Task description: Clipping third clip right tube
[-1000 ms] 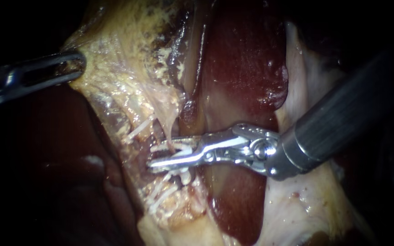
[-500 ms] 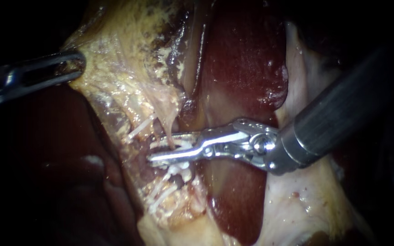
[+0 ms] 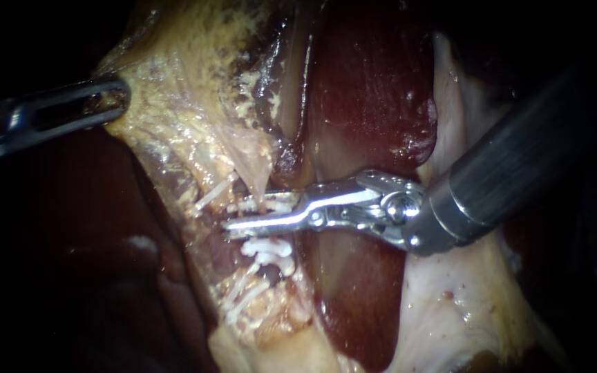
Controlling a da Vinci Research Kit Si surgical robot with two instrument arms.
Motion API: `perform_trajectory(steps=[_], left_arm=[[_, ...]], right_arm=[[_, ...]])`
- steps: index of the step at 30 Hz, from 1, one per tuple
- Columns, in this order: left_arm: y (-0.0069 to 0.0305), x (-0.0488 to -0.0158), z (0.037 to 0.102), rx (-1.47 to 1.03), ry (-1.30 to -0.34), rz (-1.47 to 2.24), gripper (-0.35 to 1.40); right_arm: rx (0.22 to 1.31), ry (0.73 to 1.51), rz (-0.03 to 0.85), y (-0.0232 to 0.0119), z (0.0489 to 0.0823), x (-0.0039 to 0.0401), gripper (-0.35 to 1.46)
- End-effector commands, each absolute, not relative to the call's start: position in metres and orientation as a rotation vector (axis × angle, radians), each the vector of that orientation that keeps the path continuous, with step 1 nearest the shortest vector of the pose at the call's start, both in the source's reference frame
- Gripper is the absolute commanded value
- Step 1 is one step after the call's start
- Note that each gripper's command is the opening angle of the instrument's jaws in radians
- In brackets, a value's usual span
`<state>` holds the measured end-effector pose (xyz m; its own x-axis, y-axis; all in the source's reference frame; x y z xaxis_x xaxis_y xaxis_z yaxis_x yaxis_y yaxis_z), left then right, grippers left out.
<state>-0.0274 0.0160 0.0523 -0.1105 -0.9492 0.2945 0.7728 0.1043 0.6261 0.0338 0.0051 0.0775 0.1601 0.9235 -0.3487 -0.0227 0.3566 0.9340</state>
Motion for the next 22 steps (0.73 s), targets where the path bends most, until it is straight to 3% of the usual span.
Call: perform_trajectory(steps=[1, 2, 6, 22], left_arm=[[0.016, -0.0274, 0.0522, 0.285, -0.796, -1.49, -0.35], [0.016, -0.0274, 0.0522, 0.285, -0.796, -1.49, -0.35], [0.016, -0.0274, 0.0522, 0.285, -0.796, -1.491, -0.35], [0.016, -0.0273, 0.0521, 0.285, -0.795, -1.491, -0.35]], right_arm=[[0.955, 1.2, 0.87, 0.005, 0.0775, 0.0336, -0.19], [0.94, 1.177, 0.874, 0.005, 0.0775, 0.0334, -0.35], [0.901, 1.132, 0.89, 0.0052, 0.0778, 0.0331, -0.35], [0.899, 1.132, 0.891, 0.0051, 0.0779, 0.0331, -0.35]])
